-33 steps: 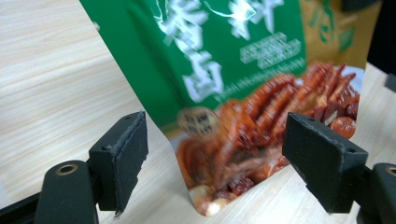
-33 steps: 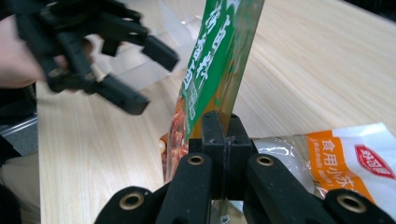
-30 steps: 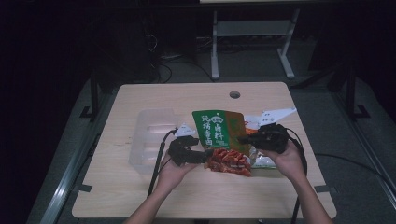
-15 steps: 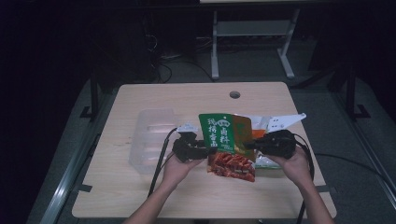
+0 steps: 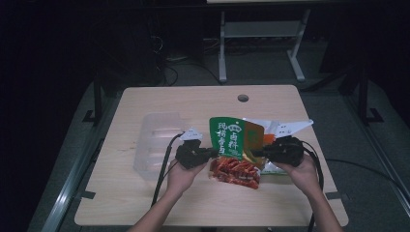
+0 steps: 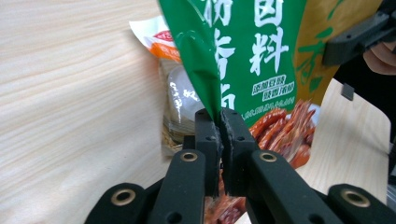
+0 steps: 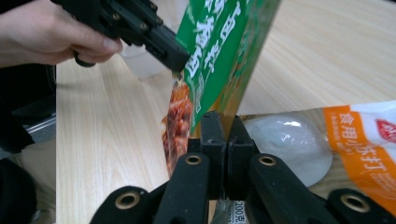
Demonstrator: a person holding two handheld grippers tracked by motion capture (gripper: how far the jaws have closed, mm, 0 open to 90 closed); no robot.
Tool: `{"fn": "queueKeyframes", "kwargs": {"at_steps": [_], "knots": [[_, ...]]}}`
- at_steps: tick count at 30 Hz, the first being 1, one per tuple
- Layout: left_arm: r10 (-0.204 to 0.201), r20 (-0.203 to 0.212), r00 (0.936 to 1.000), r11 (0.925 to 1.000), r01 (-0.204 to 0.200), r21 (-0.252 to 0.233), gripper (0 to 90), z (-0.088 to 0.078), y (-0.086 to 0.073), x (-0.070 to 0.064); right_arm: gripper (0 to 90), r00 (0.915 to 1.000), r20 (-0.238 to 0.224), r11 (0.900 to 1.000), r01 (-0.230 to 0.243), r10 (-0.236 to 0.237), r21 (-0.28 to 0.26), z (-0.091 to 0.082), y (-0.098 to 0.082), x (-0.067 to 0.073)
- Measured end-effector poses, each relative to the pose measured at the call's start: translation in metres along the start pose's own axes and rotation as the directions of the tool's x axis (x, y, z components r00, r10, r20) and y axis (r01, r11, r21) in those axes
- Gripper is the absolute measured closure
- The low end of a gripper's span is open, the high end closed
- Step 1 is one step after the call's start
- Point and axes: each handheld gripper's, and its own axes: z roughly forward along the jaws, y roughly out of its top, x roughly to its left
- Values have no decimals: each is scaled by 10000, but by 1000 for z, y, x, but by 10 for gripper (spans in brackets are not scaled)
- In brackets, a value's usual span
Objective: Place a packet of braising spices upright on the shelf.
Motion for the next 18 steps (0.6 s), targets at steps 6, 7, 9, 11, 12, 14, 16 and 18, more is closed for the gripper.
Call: {"fn": "queueKeyframes", "kwargs": {"at_steps": [6,7,9,11,12,14,16,18], "knots": [[307,-255,9992,9995,-307,3,881,-1,0,-3,832,9989,-114,9990,-447,447,31,5,-1,-3],[312,-256,9992,9995,-311,36,881,0,0,-4,801,9986,57,9985,-524,523,137,7,-1,-3],[348,-282,9990,9994,-346,63,880,0,-1,-4,792,9983,131,9982,-563,560,218,8,-1,-2],[368,-301,9989,9993,-366,67,880,0,-1,-5,772,9980,258,9979,-590,583,273,11,-1,-1],[389,-317,9987,9992,-387,57,880,0,-1,-6,755,9977,328,9973,-599,585,427,14,-1,0],[427,-320,9986,9990,-424,102,880,0,-1,-6,751,9975,348,9968,-638,622,481,16,-1,1],[402,-338,9986,9991,-398,127,880,0,-1,-6,750,9975,416,9964,-603,579,594,20,0,2],[448,-344,9984,9989,-443,140,883,0,-1,-6,761,9963,513,9953,-718,685,644,24,-1,1]]}}
